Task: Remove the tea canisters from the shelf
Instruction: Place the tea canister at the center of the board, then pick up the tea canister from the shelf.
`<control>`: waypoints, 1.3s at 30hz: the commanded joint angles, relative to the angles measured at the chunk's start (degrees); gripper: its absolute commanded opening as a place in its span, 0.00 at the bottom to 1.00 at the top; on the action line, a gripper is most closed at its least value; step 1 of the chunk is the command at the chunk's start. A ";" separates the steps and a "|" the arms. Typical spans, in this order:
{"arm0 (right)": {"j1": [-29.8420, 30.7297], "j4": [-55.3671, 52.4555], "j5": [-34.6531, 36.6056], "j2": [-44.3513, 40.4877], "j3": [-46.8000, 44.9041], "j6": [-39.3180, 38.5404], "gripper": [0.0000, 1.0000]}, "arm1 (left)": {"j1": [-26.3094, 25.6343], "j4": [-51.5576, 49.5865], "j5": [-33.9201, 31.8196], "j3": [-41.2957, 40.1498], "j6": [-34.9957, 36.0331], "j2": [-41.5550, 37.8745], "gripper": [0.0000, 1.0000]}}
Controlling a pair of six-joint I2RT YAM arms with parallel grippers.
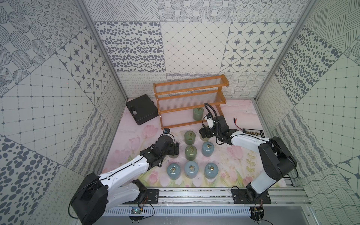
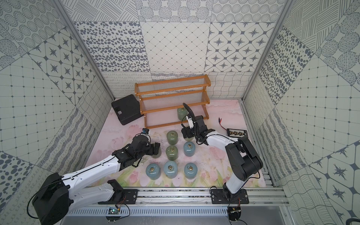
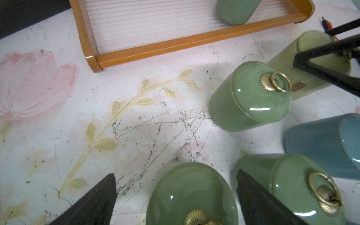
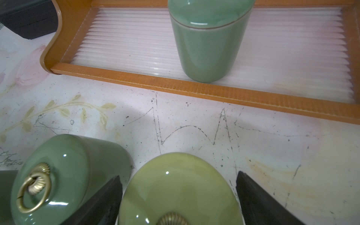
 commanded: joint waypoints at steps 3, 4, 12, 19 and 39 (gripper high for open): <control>0.09 2.23 0.83 -4.38 0.17 1.26 1.00 | 0.20 -1.03 1.15 6.55 3.74 3.47 1.00; -0.08 2.19 0.95 -5.07 0.21 1.47 0.99 | 0.25 -0.97 1.46 7.85 4.31 4.46 1.00; -2.56 -2.38 7.23 -13.17 0.41 3.02 1.00 | 0.12 -1.42 6.26 22.84 7.86 17.75 1.00; -8.41 -3.39 5.68 -21.98 -4.61 7.76 1.00 | -1.53 -2.01 3.84 34.95 9.55 29.60 1.00; -10.74 -4.54 5.00 -28.03 -11.44 8.51 0.99 | -2.88 -0.62 -0.55 58.43 5.04 51.94 1.00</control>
